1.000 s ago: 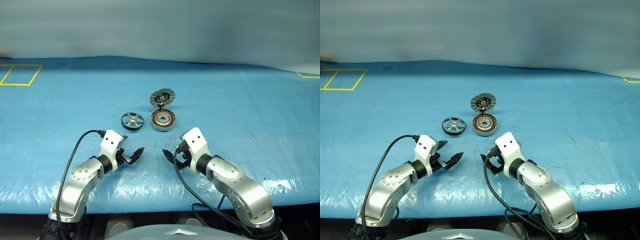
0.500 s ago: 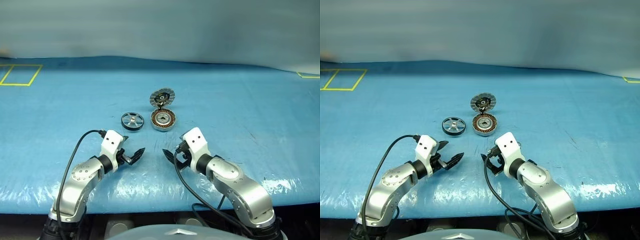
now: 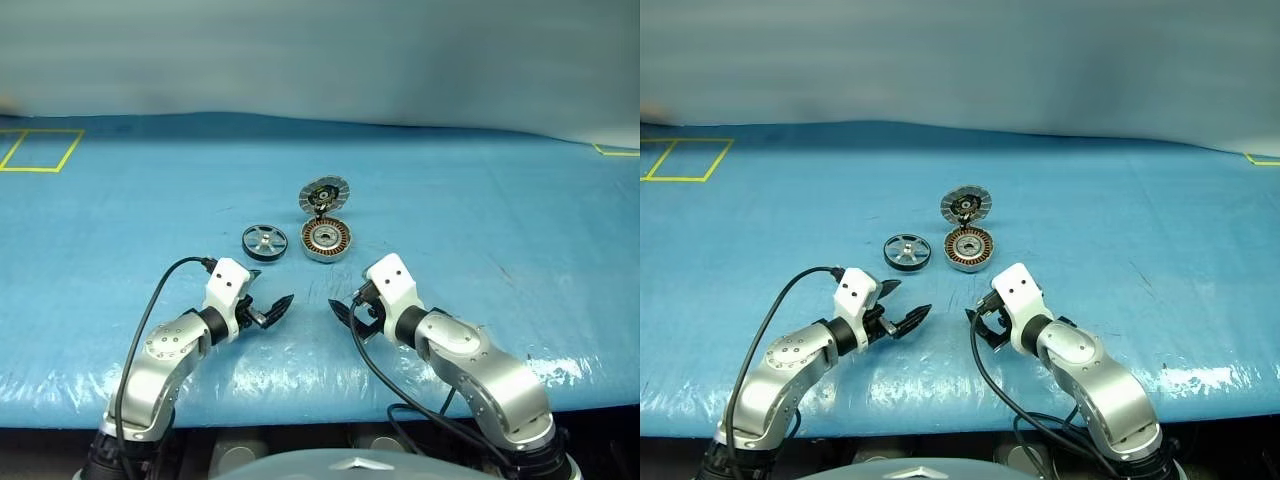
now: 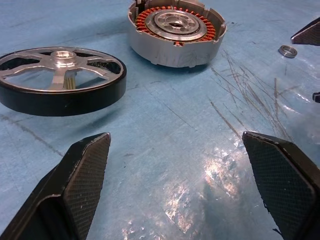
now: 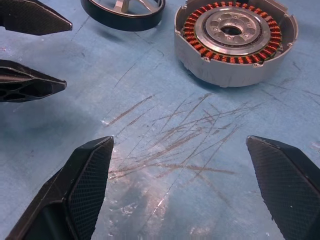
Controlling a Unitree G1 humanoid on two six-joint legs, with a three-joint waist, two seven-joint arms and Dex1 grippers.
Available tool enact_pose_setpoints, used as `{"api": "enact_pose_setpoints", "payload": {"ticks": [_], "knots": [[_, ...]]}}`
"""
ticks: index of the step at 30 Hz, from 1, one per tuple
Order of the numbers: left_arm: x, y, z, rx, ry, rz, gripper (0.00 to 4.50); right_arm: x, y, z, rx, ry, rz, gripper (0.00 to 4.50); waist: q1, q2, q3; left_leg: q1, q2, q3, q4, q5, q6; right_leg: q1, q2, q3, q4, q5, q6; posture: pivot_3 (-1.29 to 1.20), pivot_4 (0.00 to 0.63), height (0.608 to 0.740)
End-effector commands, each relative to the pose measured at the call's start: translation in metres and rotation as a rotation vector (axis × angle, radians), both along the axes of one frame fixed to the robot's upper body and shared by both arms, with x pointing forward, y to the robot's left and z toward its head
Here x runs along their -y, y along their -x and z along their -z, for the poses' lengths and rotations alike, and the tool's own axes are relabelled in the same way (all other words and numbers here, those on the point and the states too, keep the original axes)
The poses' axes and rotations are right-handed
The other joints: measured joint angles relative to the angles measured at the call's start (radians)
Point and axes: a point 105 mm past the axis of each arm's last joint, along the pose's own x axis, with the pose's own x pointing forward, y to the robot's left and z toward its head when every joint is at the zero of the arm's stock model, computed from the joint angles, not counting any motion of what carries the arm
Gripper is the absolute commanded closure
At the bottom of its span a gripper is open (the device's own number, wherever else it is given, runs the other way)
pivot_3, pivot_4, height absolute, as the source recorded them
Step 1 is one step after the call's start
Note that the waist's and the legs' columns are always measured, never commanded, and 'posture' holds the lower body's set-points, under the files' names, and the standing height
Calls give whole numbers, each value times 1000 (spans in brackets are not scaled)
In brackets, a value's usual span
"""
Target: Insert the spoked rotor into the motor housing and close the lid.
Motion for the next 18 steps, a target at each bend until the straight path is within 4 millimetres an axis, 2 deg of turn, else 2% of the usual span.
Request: {"api": "enact_pose_setpoints", "payload": {"ticks": [1,5,11,14,18], "knots": [[2,-1,-9,41,-6,16,0,-2,-1,-16,-21,6,-78,36,-1,0,0,0,0,0,0,0,0,0,0,0,0,0,0,0,150,740],[4,1,-7,36,-7,32,0,-8,-11,-30,-37,53,-157,36,-3,1,1,0,0,0,0,0,0,0,0,0,0,0,0,0,150,740],[10,6,-5,34,4,66,0,-35,-51,-54,92,270,-308,36,-7,2,3,0,0,0,0,0,0,-1,0,0,0,0,0,0,150,740],[10,9,-2,32,-19,69,0,-48,-69,-52,158,394,-381,36,-7,3,3,0,0,0,-2,0,0,-1,0,0,0,0,0,0,150,740],[7,12,-1,33,-21,44,0,-59,-83,-45,193,475,-447,36,-4,3,4,-2,0,0,-2,-1,1,-1,0,0,-1,2,3,0,150,740]]}}
